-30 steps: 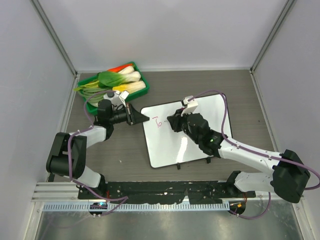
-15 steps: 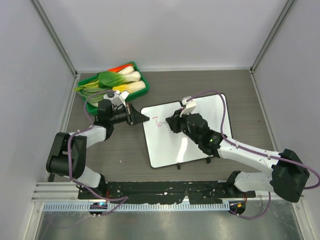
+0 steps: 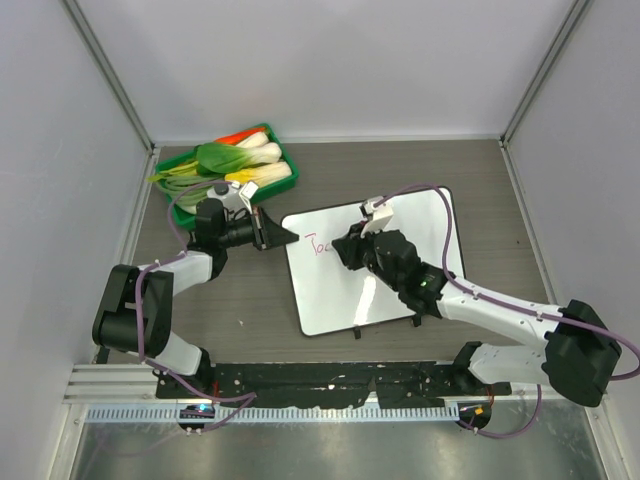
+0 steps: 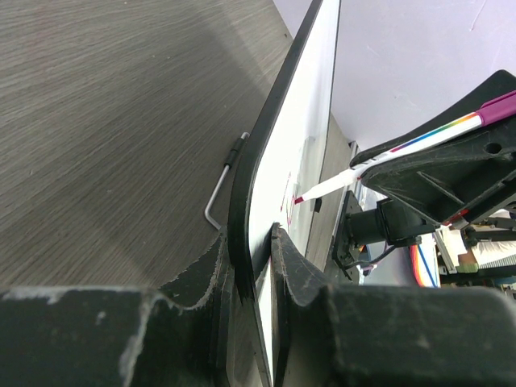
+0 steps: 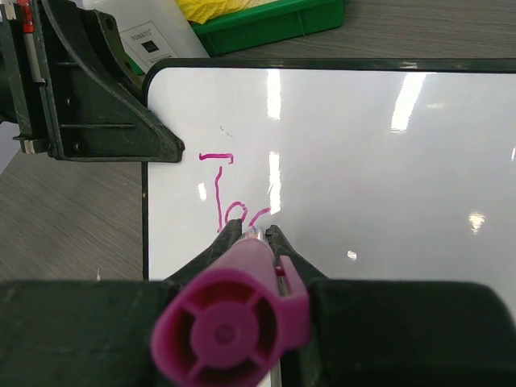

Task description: Write a sentence on the whiteboard

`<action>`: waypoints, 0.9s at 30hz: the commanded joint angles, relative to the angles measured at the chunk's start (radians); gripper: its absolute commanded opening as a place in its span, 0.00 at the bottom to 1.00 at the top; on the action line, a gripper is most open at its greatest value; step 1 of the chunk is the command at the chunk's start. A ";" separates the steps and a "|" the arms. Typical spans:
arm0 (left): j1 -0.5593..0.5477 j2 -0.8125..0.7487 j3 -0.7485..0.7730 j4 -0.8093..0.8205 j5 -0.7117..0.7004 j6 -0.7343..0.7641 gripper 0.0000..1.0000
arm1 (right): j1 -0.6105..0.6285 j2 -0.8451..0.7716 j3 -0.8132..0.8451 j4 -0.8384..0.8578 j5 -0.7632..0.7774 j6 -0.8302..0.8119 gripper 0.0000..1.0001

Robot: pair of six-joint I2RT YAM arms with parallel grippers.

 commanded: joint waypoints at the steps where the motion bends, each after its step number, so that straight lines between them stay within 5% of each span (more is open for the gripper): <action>1: -0.029 0.007 0.008 -0.042 -0.008 0.130 0.00 | -0.003 -0.030 -0.029 -0.048 0.065 -0.012 0.02; 27: -0.027 0.007 0.011 -0.062 -0.008 0.143 0.00 | -0.004 0.002 0.147 0.006 0.118 -0.046 0.01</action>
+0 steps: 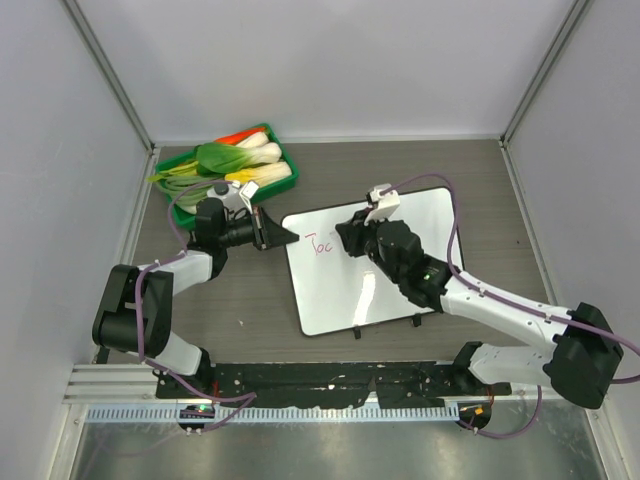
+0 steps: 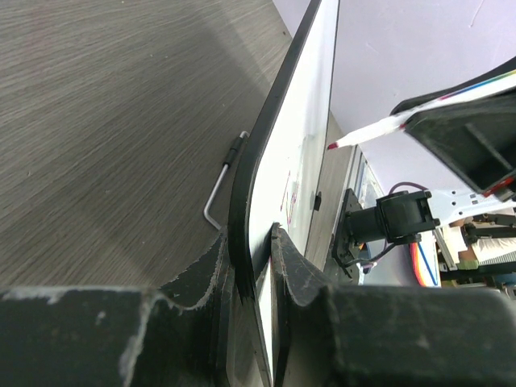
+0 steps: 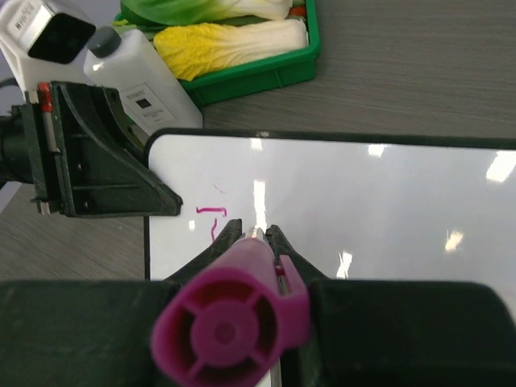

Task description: Write a sentence on the whiteboard

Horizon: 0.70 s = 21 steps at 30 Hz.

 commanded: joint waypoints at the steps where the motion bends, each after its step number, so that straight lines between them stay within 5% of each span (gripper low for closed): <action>1: -0.027 0.009 0.006 -0.052 -0.013 0.135 0.00 | -0.002 0.045 0.100 0.050 0.037 -0.029 0.01; 21: -0.030 0.011 0.009 -0.052 -0.010 0.136 0.00 | -0.016 0.086 0.057 0.063 0.065 -0.012 0.02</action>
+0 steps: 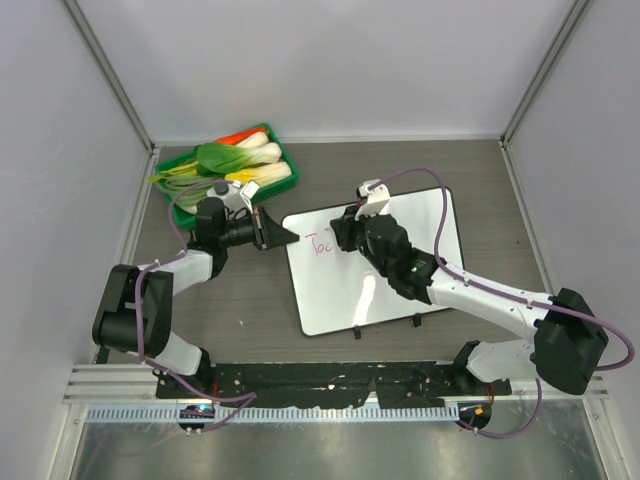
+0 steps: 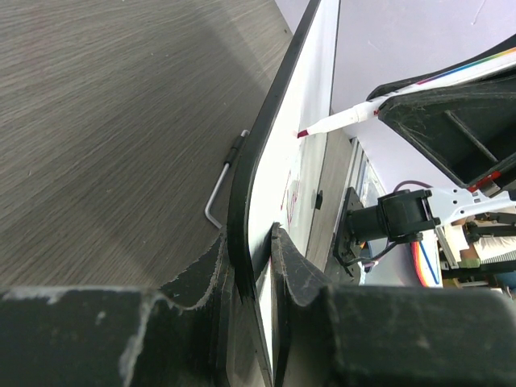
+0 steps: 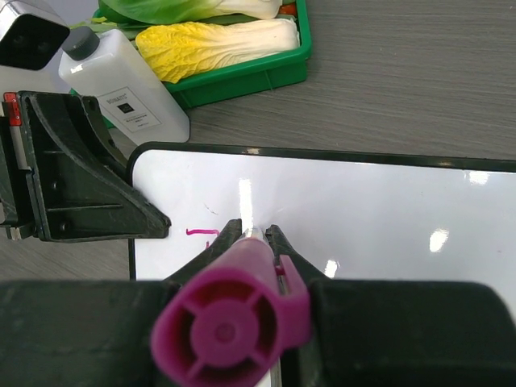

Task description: Write a sentence on the whiteboard

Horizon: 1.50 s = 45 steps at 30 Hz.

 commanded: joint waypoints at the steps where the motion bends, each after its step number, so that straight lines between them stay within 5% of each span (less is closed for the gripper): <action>1: -0.028 0.012 0.003 -0.038 -0.011 0.126 0.00 | -0.007 -0.060 -0.047 0.056 0.032 0.009 0.01; 45: -0.028 0.013 0.006 -0.052 -0.010 0.134 0.00 | -0.012 -0.115 -0.136 -0.029 -0.061 0.035 0.02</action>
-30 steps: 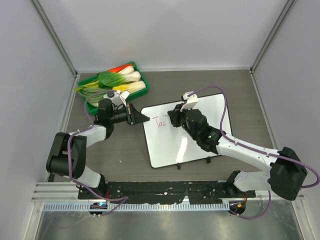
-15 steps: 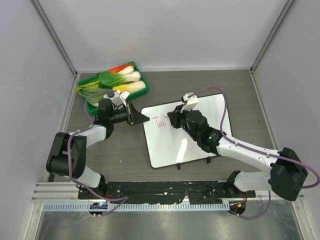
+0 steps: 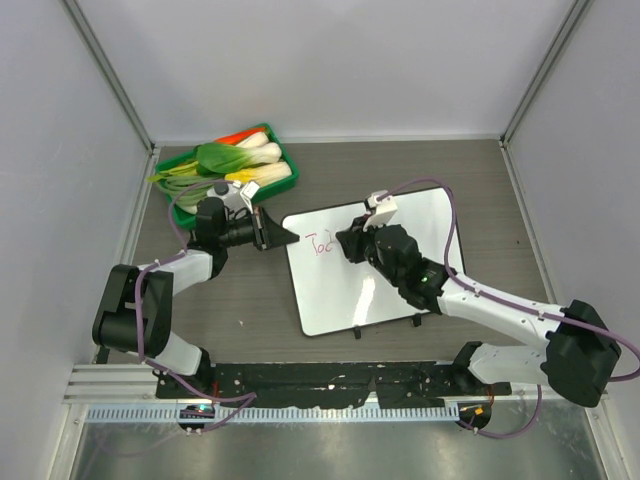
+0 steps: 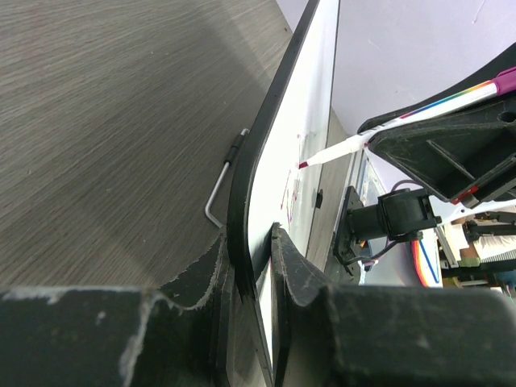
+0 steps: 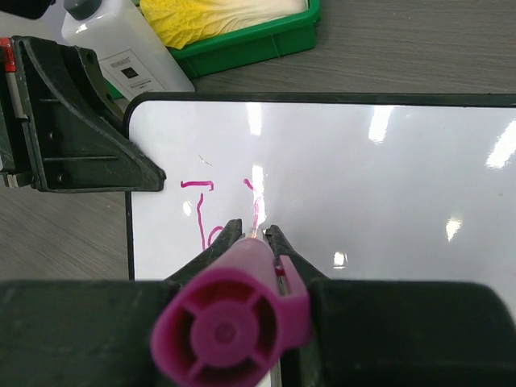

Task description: Write a sentence on the whiteboard

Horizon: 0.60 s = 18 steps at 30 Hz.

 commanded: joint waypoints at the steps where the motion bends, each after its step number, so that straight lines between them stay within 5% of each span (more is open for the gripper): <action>1: -0.026 0.013 0.004 -0.044 -0.013 0.129 0.00 | -0.003 -0.023 -0.021 -0.039 -0.009 0.007 0.01; 18: -0.028 0.012 0.006 -0.051 -0.016 0.134 0.00 | -0.003 -0.063 -0.047 -0.035 -0.008 0.008 0.01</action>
